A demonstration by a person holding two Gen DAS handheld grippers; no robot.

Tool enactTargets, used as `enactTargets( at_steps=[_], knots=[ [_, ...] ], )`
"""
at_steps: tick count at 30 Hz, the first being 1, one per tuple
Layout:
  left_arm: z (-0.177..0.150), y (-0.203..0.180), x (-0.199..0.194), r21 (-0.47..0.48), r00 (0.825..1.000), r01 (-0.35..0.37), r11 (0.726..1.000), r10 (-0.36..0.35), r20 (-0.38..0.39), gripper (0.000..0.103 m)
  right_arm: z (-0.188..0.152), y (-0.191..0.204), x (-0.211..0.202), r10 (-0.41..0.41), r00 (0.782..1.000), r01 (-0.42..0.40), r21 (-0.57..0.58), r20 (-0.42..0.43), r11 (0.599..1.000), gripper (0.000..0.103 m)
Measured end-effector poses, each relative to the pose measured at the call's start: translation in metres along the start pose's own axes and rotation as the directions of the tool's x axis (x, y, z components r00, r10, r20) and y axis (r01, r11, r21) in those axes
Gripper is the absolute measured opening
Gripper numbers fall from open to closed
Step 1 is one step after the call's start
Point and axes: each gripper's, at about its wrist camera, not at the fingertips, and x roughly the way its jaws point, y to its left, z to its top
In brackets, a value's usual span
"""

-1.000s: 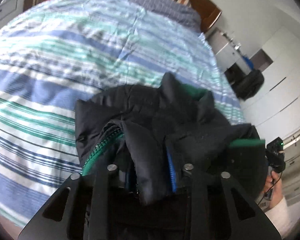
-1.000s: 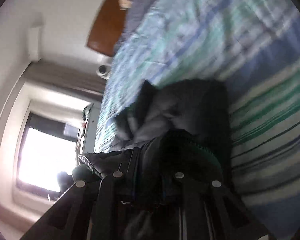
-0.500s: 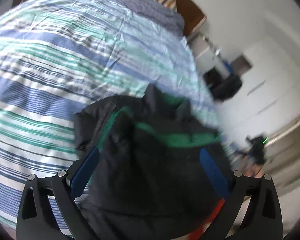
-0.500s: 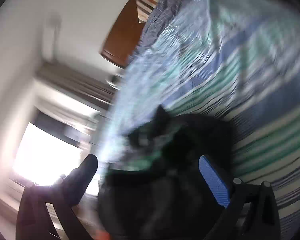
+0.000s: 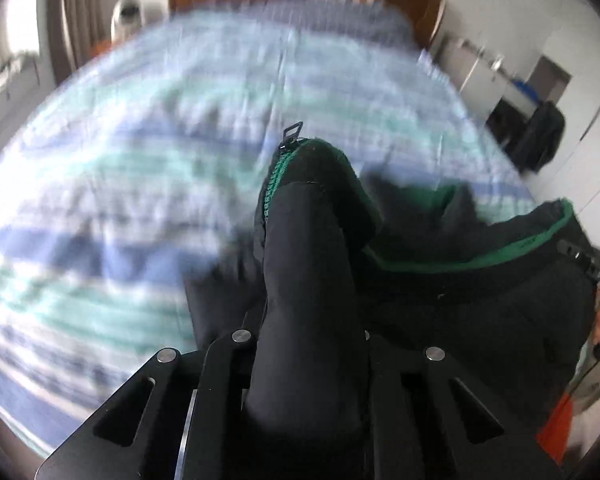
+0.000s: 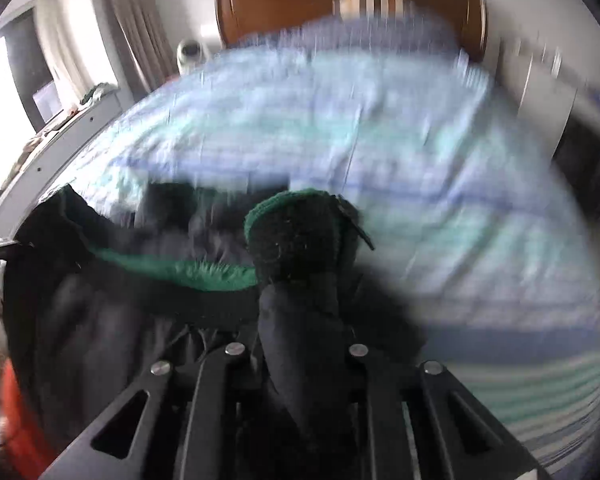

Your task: Fold large clothes

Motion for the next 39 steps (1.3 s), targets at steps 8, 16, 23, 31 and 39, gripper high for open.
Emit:
enactTargets(
  at_steps=[8,16,23,31,39],
  knots=[
    [0.009,0.006,0.082,-0.02,0.982,-0.18,0.983,0.181,0.055,0.021,0.002,-0.023,0.089,-0.114,0.991,0.121,0.107,-0.076,0.987,0.017],
    [-0.022,0.045,0.133,-0.153,0.996,-0.074,0.986,0.08,0.034,0.05,-0.06,-0.071,0.156,0.061,0.995,-0.026,0.395,-0.078,0.918,0.02],
    [-0.027,0.046,0.148,-0.177,0.997,-0.043,0.983,0.053,0.053,0.055,-0.068,-0.065,0.167,0.044,0.998,-0.024,0.397,-0.042,0.917,0.02],
    [-0.028,0.05,0.153,-0.198,0.998,-0.018,0.98,0.03,0.057,0.055,-0.07,-0.066,0.169,0.052,0.999,-0.041,0.41,-0.016,0.911,0.02],
    [-0.023,0.05,0.15,-0.207,0.999,-0.033,0.978,0.038,0.018,0.065,-0.067,-0.067,0.165,0.068,0.997,-0.053,0.414,-0.021,0.909,0.021]
  ],
)
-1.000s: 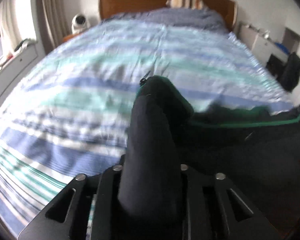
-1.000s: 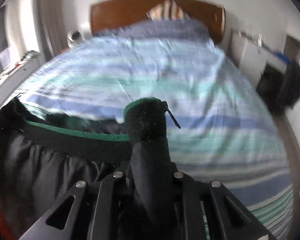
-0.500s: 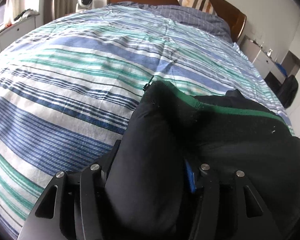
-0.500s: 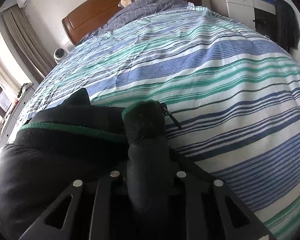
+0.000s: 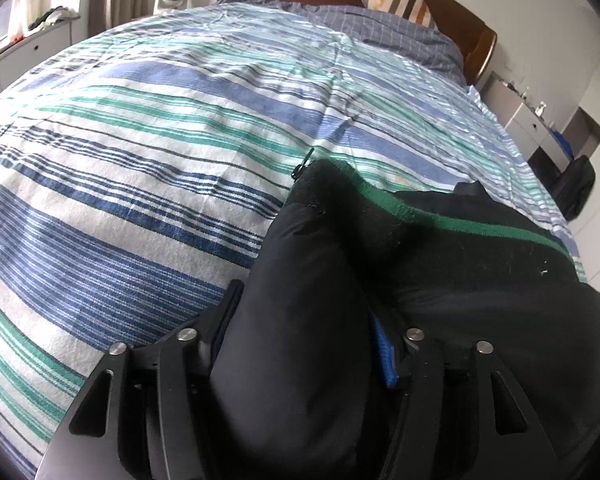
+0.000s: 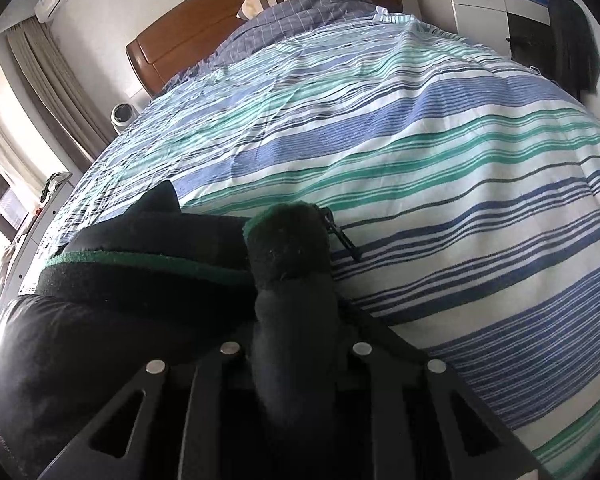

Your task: Fold large clothes

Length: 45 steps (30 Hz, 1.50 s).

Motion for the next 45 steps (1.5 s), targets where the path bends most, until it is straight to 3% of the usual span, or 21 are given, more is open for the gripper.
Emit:
enactTargets(
  at_steps=[3,5,7,8,12,14,18,21,25,28,30,33,41,45],
  knots=[
    [0.006,0.0,-0.005,-0.003,0.999,-0.022,1.0,0.021,-0.045,0.073,0.008,-0.004,-0.005,0.038,0.998,-0.036,0.035,-0.04,0.999,0.028],
    [0.01,-0.001,-0.017,0.005,0.995,-0.052,0.999,0.052,-0.085,0.076,0.014,-0.007,-0.016,0.05,0.996,-0.046,0.061,-0.069,0.997,0.042],
    [0.012,-0.002,-0.036,0.003,0.995,-0.041,0.999,0.041,-0.089,0.076,0.018,-0.008,-0.036,0.059,0.997,-0.055,0.067,-0.055,0.996,0.072],
    [0.012,-0.002,-0.048,0.003,0.996,-0.032,0.999,0.032,-0.081,0.076,0.021,-0.007,-0.055,0.072,0.997,-0.071,0.057,-0.023,0.996,0.073],
    [0.009,-0.018,-0.106,0.052,1.0,-0.015,0.999,0.015,0.005,0.085,0.021,0.006,-0.114,0.11,0.993,-0.109,-0.04,0.04,0.993,0.073],
    [0.001,-0.034,-0.131,0.086,0.999,0.025,0.996,-0.028,0.043,0.087,0.014,0.018,-0.133,0.142,0.989,-0.137,-0.098,0.037,0.986,0.073],
    [-0.022,-0.077,-0.148,0.175,0.992,0.095,0.98,-0.107,0.064,0.092,-0.018,0.044,-0.155,0.192,0.981,-0.187,-0.174,0.011,0.967,0.073],
    [-0.035,-0.125,-0.138,0.265,0.989,0.139,0.954,-0.149,0.019,0.092,-0.036,0.052,-0.151,0.199,0.98,-0.197,-0.147,-0.001,0.969,0.073],
    [-0.045,-0.19,-0.116,0.385,0.987,0.144,0.912,-0.159,0.008,0.092,-0.051,0.046,-0.144,0.214,0.977,-0.213,-0.087,0.0,0.973,0.073],
    [-0.048,-0.213,-0.082,0.416,0.994,0.105,0.903,-0.098,-0.038,0.092,-0.056,0.039,-0.136,0.211,0.977,-0.21,-0.063,0.008,0.976,0.073],
    [-0.051,-0.211,-0.051,0.384,0.996,0.081,0.92,-0.056,-0.074,0.096,-0.061,0.03,-0.122,0.205,0.979,-0.204,-0.049,0.001,0.978,0.073],
    [-0.055,-0.197,-0.026,0.324,0.991,0.122,0.938,-0.098,-0.09,0.099,-0.074,0.016,-0.102,0.252,0.968,-0.252,-0.028,-0.003,0.967,0.073],
    [-0.064,-0.197,0.004,0.347,0.993,0.114,0.931,-0.09,-0.082,0.102,-0.084,0.018,-0.082,0.225,0.974,-0.225,-0.018,0.0,0.974,0.073],
    [-0.064,-0.198,-0.002,0.357,0.993,0.104,0.928,-0.074,-0.094,0.102,-0.084,0.02,-0.081,0.205,0.979,-0.205,-0.026,0.0,0.978,0.073]
  ],
)
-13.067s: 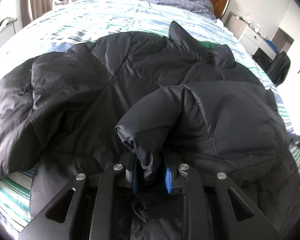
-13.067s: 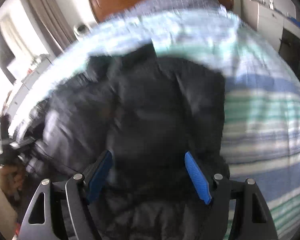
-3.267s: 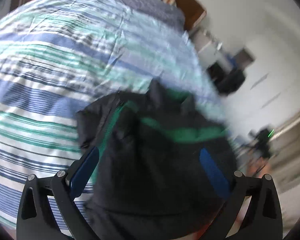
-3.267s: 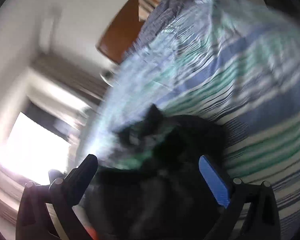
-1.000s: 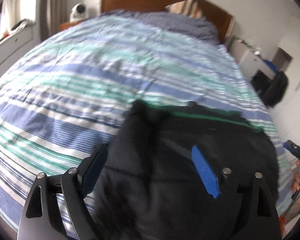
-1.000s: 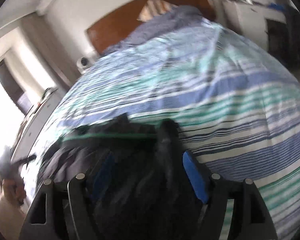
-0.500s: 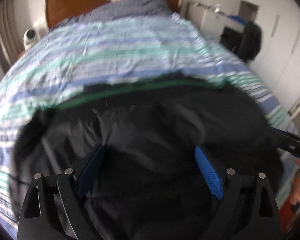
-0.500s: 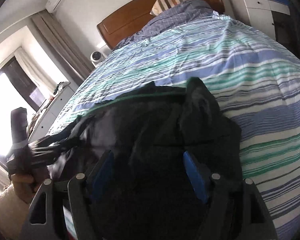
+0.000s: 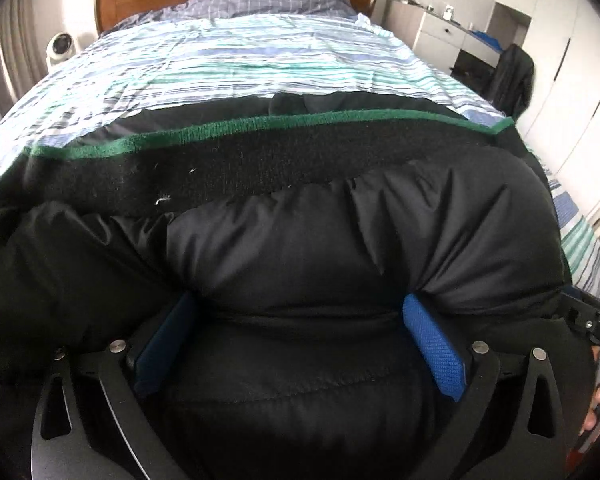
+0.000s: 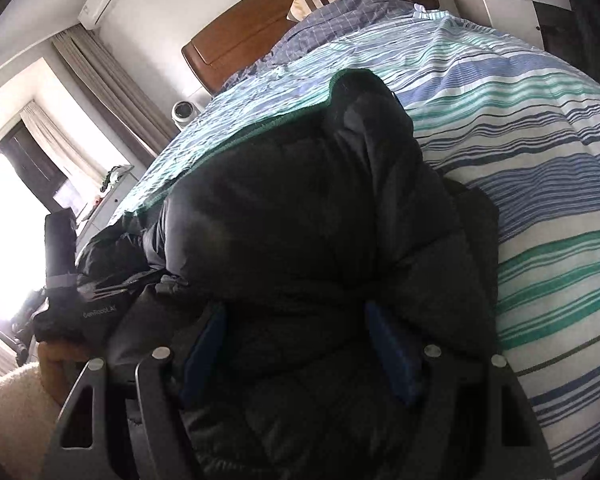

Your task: Fold large clothes

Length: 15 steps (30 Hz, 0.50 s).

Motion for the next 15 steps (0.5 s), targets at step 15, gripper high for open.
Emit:
enactTargets(
  at_steps=[15],
  knots=[
    [-0.046,-0.005,-0.052,0.045,1.0,0.0,0.999,0.0,-0.002,0.102,-0.03,0.044,-0.086,-0.043,0.995,0.044,-0.007,0.089,0.999,0.074]
  ],
)
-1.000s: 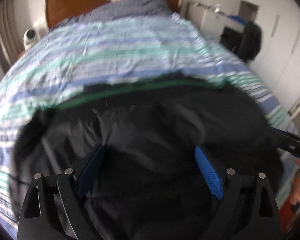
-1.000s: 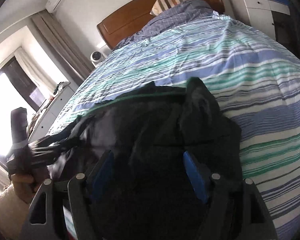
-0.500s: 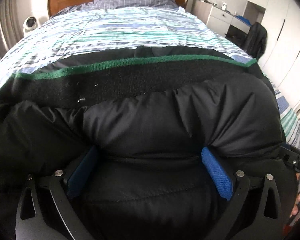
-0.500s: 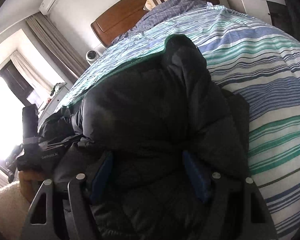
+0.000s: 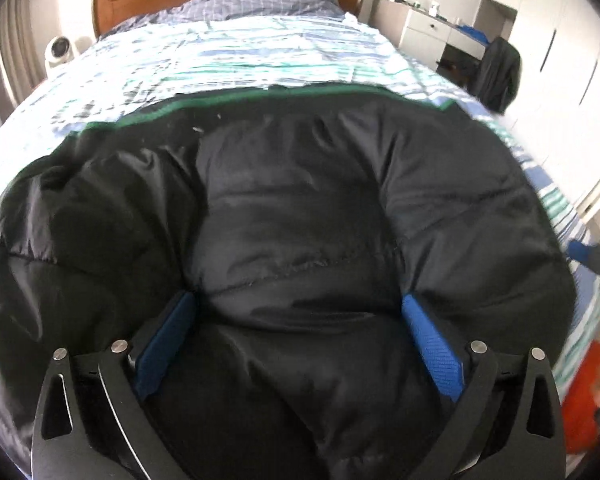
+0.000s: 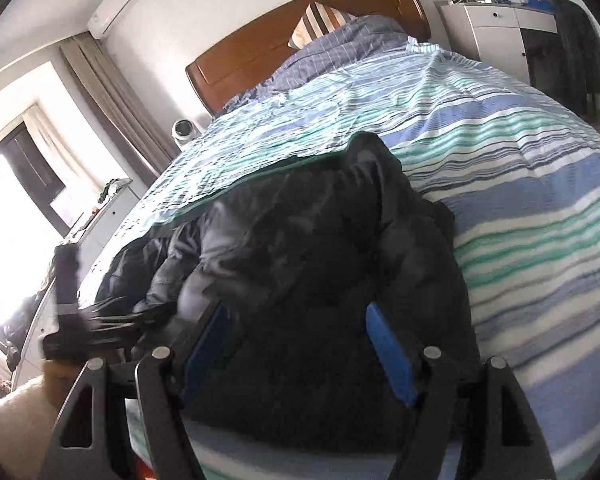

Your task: Fold large clothes

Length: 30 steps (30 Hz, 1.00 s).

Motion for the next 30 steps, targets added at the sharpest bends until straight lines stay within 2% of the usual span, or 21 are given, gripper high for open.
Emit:
enactTargets(
  at_steps=[6,12,19,30],
  knots=[
    [-0.006,-0.007,0.017,0.036,1.0,-0.017,0.999,0.017,-0.002,0.102,-0.024,-0.004,-0.002,-0.024,0.999,0.025,0.022,-0.026,0.999,0.074],
    [-0.003,-0.01,-0.006,0.028,1.0,-0.012,1.0,0.013,-0.02,0.1,-0.033,0.003,-0.022,-0.025,1.0,0.025,-0.002,-0.01,1.0,0.074],
    [-0.018,-0.025,-0.04,0.033,0.999,-0.041,0.999,0.041,0.018,0.1,-0.04,0.01,-0.038,-0.021,1.0,0.021,-0.027,0.003,0.999,0.074],
    [-0.024,-0.026,-0.03,0.043,0.997,-0.075,0.996,0.074,0.015,0.102,-0.046,0.026,-0.032,-0.011,0.999,0.009,-0.058,-0.03,0.998,0.074]
  ],
)
